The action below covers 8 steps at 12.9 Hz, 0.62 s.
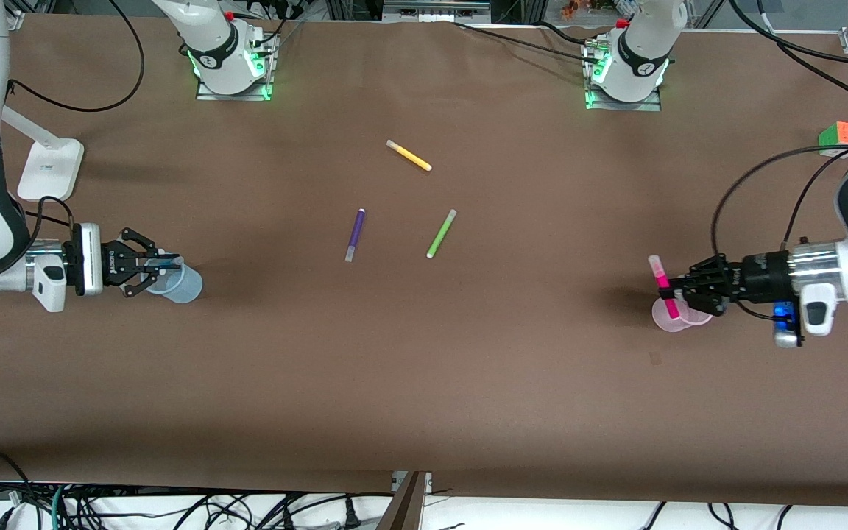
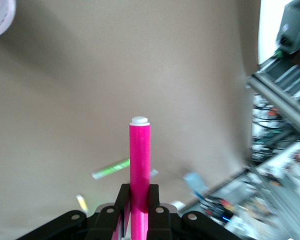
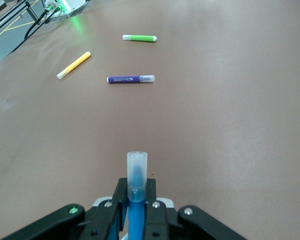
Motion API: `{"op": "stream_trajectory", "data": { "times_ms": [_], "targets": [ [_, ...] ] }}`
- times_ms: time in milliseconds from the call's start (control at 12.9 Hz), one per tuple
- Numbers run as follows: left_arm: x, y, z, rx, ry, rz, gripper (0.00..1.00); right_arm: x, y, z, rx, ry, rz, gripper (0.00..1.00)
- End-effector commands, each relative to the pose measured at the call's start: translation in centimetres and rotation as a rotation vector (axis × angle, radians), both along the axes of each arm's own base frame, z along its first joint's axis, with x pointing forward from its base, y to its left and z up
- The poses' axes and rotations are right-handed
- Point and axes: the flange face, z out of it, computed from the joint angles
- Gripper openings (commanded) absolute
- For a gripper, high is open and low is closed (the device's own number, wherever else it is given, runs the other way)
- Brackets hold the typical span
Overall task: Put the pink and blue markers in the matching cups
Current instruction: 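Drop the blue marker in the blue cup while the left gripper carries pink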
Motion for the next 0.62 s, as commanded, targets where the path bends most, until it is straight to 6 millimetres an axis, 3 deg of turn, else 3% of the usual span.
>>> {"op": "stream_trajectory", "data": {
  "times_ms": [0,77,232,541],
  "targets": [
    [-0.5,4.9,-3.8,-0.159,0.048,0.061,0.00,0.0,-0.2,0.3,0.033,-0.019,-0.023,0.63],
    [-0.9,5.7,-6.1,-0.253,0.071,0.078,0.00,0.1,-0.2,0.4,0.033,-0.021,-0.026,1.00],
    [-1.9,7.8,-10.7,-0.332,0.085,0.082,0.00,0.3,-0.3,1.0,0.022,-0.007,-0.050,1.00],
    [-3.1,9.6,-13.7,-0.369,0.073,0.073,0.00,2.4,0.2,5.1,-0.094,0.160,-0.251,1.00]
  ]
}}
